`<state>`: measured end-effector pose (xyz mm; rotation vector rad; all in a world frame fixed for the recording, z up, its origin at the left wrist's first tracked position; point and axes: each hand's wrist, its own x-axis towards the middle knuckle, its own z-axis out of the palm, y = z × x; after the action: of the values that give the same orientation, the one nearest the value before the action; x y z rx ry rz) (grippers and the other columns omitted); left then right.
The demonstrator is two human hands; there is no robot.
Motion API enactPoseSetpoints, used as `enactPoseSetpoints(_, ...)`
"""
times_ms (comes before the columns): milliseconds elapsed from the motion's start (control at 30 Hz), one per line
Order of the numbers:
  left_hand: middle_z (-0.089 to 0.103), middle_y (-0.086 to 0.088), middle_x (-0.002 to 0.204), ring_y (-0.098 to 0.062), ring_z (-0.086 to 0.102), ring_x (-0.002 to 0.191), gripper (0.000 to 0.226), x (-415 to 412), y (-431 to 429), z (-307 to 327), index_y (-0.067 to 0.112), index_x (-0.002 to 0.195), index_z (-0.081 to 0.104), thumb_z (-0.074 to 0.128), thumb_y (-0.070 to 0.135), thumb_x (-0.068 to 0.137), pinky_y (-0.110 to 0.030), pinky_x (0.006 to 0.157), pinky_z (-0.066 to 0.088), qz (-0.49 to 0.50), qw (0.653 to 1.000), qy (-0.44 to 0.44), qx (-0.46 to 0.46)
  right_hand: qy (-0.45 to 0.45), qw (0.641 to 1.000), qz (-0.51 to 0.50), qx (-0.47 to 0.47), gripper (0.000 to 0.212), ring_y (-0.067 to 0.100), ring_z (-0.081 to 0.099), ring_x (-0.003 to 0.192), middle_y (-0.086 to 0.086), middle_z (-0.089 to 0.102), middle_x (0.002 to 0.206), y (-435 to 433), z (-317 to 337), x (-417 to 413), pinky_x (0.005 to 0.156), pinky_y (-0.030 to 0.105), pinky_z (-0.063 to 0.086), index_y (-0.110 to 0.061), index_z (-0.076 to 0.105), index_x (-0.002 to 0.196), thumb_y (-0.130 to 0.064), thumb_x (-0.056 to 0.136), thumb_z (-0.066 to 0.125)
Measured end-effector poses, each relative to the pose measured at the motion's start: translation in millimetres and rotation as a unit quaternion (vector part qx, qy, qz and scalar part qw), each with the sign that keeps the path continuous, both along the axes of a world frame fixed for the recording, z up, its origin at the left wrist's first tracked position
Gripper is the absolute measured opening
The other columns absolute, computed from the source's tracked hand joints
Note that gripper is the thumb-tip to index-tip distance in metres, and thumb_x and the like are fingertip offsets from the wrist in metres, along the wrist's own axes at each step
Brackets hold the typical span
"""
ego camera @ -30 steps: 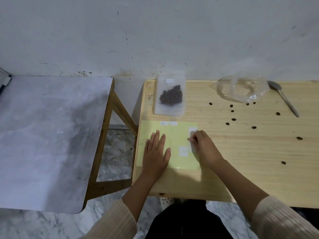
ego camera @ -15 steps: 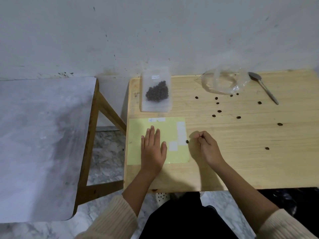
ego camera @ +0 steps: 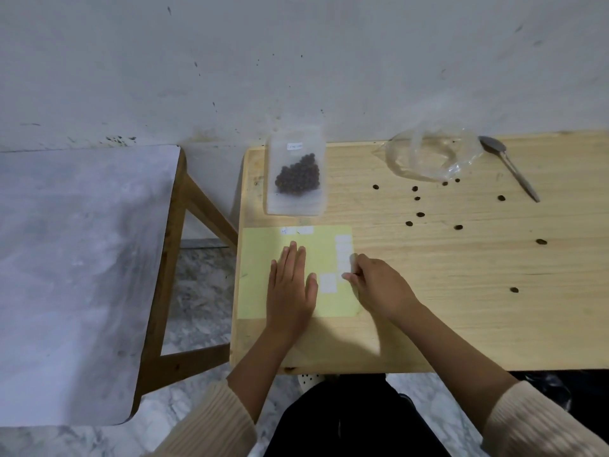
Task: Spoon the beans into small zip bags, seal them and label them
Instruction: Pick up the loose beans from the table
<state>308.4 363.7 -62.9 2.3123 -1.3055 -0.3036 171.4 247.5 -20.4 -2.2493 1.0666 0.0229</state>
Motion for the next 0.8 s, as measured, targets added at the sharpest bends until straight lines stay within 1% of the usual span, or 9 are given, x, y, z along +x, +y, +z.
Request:
enactPoseSetpoints(100, 0.030, -0.007, 0.152, -0.013, 0.017, 0.142, 0.058, -2.2, -7.2, -1.2, 0.008, 0.141, 0.037, 0.028, 0.035, 0.090, -0.031, 0.116, 0.005, 0.002, 1.000, -0.009, 0.002, 0.015, 0.997, 0.064, -0.027, 0.016, 0.024, 0.049, 0.076, 0.006, 0.055, 0.082, -4.2, -3.3, -3.5, 0.059, 0.030, 0.027, -0.013, 0.042, 0.092, -0.027, 0.098, 0.037)
enactPoseSetpoints(167, 0.032, -0.008, 0.151, -0.014, 0.018, 0.142, 0.055, -5.5, -15.4, -1.6, 0.007, 0.139, 0.039, 0.029, 0.032, 0.091, -0.030, 0.116, 0.005, -0.004, 1.000, -0.014, -0.005, -0.010, 0.998, 0.062, -0.008, 0.016, 0.021, 0.043, 0.068, 0.006, 0.052, 0.078, -7.6, 1.6, -7.0, 0.058, 0.030, 0.026, -0.013, 0.040, 0.089, -0.025, 0.099, 0.034)
enactPoseSetpoints(267, 0.037, -0.010, 0.148, -0.017, 0.022, 0.140, 0.050, -17.9, -35.5, -0.5, 0.007, 0.134, 0.046, 0.031, 0.029, 0.092, -0.029, 0.115, 0.007, -0.018, 1.000, -0.016, -0.015, -0.120, 0.988, -0.047, 0.089, 0.022, 0.016, 0.046, 0.058, 0.003, 0.050, 0.068, -19.3, 17.4, -16.7, 0.051, 0.023, 0.031, -0.016, 0.038, 0.079, -0.023, 0.099, 0.035)
enactPoseSetpoints(333, 0.041, -0.012, 0.145, -0.017, 0.024, 0.138, 0.047, -32.4, -52.7, 0.5, 0.007, 0.131, 0.050, 0.033, 0.028, 0.092, -0.030, 0.113, 0.011, -0.026, 0.999, -0.011, -0.021, -0.171, 0.964, -0.163, 0.121, 0.023, 0.005, 0.049, 0.057, 0.000, 0.051, 0.067, -36.1, 24.4, -26.7, 0.052, 0.010, 0.036, -0.015, 0.039, 0.077, -0.015, 0.099, 0.036)
enactPoseSetpoints(400, 0.044, -0.012, 0.143, -0.017, 0.025, 0.137, 0.045, -49.4, -71.0, 0.7, 0.007, 0.129, 0.051, 0.035, 0.027, 0.092, -0.030, 0.112, 0.011, -0.040, 0.999, -0.008, -0.017, -0.209, 0.931, -0.247, 0.166, 0.020, -0.004, 0.054, 0.060, 0.000, 0.053, 0.072, -58.3, 26.4, -36.9, 0.057, 0.004, 0.037, -0.010, 0.042, 0.079, -0.005, 0.099, 0.036)
enactPoseSetpoints(500, 0.044, -0.013, 0.143, -0.019, 0.026, 0.136, 0.044, -69.2, -99.0, -1.0, 0.008, 0.127, 0.052, 0.037, 0.028, 0.091, -0.032, 0.112, 0.011, -0.043, 0.999, -0.015, -0.007, -0.246, 0.889, -0.312, 0.228, 0.019, -0.003, 0.050, 0.067, -0.004, 0.051, 0.075, -91.2, 24.0, -51.5, 0.070, 0.015, 0.037, -0.006, 0.047, 0.081, 0.002, 0.096, 0.036)
enactPoseSetpoints(567, 0.042, -0.012, 0.144, -0.019, 0.025, 0.137, 0.045, -75.1, -114.9, -1.8, 0.008, 0.130, 0.050, 0.036, 0.029, 0.092, -0.033, 0.112, 0.012, -0.026, 0.999, -0.023, 0.000, -0.205, 0.918, -0.279, 0.196, 0.018, 0.000, 0.048, 0.074, -0.008, 0.053, 0.078, -109.6, 19.9, -57.4, 0.072, 0.020, 0.034, -0.006, 0.049, 0.084, -0.001, 0.095, 0.037)
enactPoseSetpoints(667, 0.041, -0.012, 0.146, -0.021, 0.030, 0.137, 0.049, -76.2, -124.5, -2.4, 0.008, 0.134, 0.046, 0.034, 0.032, 0.093, -0.034, 0.112, 0.015, -0.016, 0.998, -0.049, 0.021, -0.081, 0.985, -0.129, 0.083, 0.019, 0.009, 0.046, 0.065, -0.006, 0.049, 0.069, -127.5, 10.3, -55.4, 0.063, 0.028, 0.032, -0.011, 0.045, 0.081, -0.022, 0.097, 0.042)
enactPoseSetpoints(800, 0.041, -0.010, 0.146, -0.019, 0.029, 0.137, 0.050, -75.6, -124.4, -1.1, 0.010, 0.136, 0.046, 0.034, 0.034, 0.093, -0.032, 0.112, 0.015, -0.011, 0.998, -0.051, 0.028, 0.020, 0.998, 0.006, -0.065, 0.033, 0.023, 0.051, 0.079, 0.005, 0.056, 0.081, -136.3, -5.7, -44.8, 0.062, 0.033, 0.037, -0.013, 0.045, 0.085, -0.045, 0.093, 0.044)
